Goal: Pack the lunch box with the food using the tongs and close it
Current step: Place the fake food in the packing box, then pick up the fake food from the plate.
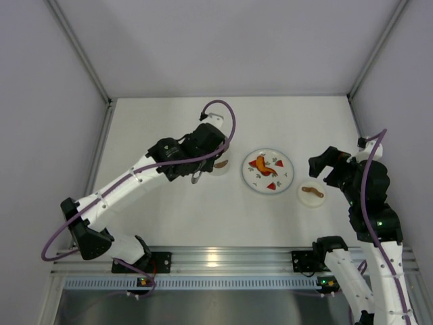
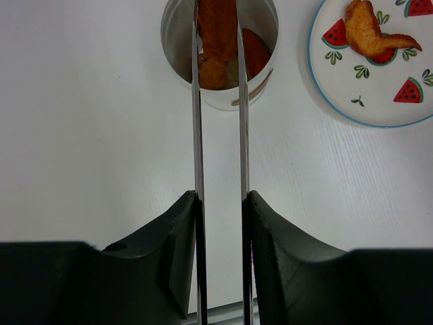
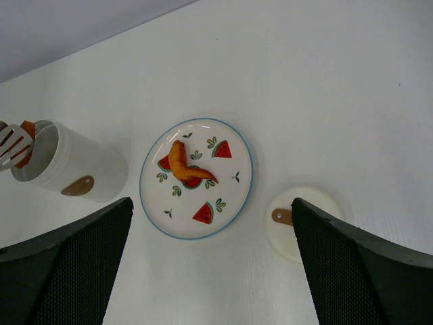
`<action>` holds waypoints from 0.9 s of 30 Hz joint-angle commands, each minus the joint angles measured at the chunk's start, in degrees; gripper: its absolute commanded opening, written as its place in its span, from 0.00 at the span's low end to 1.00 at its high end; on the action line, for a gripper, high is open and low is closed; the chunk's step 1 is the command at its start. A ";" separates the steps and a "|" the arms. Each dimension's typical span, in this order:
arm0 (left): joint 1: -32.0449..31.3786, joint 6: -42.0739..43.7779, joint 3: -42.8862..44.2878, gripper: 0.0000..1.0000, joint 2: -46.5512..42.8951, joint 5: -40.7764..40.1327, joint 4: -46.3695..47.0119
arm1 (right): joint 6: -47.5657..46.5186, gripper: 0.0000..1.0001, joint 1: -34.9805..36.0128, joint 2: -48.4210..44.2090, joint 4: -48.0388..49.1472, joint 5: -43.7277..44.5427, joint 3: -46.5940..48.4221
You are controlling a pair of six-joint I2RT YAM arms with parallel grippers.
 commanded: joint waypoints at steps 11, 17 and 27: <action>0.35 -0.33 0.94 0.53 -2.10 0.88 2.83 | -0.29 0.99 -0.78 0.28 0.51 -0.55 0.54; 0.17 0.02 4.10 0.52 -0.79 3.78 3.36 | -0.29 0.99 -0.78 0.28 0.33 -0.38 0.98; -7.21 0.73 17.37 0.51 10.90 1.84 1.16 | -0.64 1.00 -0.78 0.46 -0.29 0.15 1.95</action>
